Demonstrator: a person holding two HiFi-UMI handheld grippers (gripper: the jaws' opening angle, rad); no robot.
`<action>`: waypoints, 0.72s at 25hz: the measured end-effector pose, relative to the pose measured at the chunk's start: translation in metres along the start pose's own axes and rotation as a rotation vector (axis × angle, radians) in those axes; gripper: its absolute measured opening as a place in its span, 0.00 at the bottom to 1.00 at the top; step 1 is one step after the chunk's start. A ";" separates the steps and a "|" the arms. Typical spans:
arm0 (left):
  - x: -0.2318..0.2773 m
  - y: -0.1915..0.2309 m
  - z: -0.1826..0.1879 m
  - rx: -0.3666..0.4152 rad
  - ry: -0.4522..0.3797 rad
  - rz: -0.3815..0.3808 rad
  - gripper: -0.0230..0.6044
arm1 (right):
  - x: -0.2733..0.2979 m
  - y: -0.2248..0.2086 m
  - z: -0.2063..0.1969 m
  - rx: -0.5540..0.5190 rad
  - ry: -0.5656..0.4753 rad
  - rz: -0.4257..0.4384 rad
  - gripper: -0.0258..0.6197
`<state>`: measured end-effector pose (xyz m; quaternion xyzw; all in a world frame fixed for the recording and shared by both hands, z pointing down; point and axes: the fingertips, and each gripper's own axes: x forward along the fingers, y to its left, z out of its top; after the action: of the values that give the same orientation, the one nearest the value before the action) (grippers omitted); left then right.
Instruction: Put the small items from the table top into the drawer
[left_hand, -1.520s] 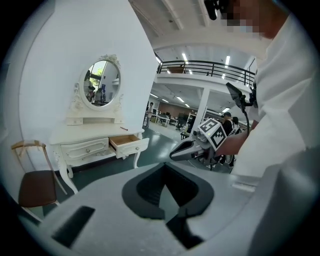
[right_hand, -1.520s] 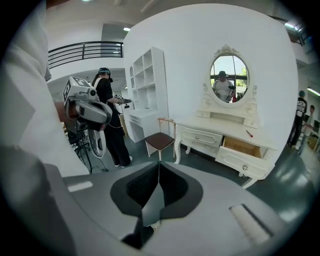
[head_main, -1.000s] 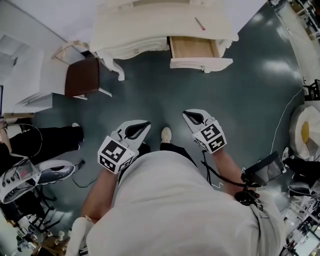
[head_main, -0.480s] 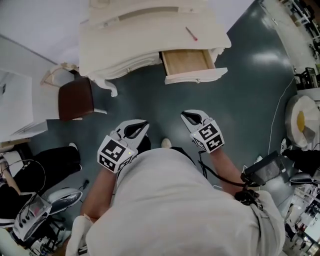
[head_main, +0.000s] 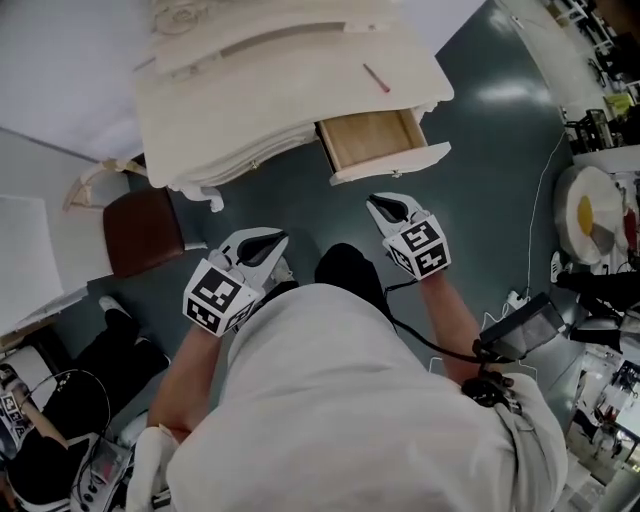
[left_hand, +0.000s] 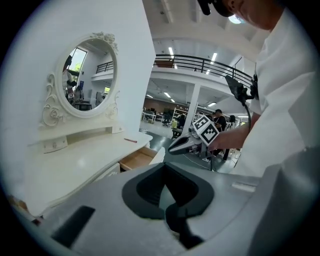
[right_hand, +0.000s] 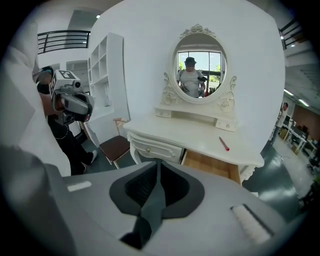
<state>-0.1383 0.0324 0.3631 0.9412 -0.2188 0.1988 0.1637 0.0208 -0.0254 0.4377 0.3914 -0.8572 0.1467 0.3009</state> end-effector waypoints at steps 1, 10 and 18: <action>0.000 0.007 -0.006 -0.011 -0.005 0.000 0.04 | 0.008 -0.006 -0.003 -0.002 0.011 -0.013 0.08; 0.030 0.086 -0.024 -0.087 -0.057 0.066 0.04 | 0.107 -0.111 -0.009 -0.013 0.071 -0.064 0.10; 0.091 0.112 0.018 -0.147 -0.053 0.153 0.04 | 0.164 -0.227 0.008 -0.049 0.103 -0.037 0.11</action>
<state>-0.1111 -0.1018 0.4134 0.9121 -0.3083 0.1692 0.2106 0.1056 -0.2728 0.5385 0.3918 -0.8365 0.1401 0.3566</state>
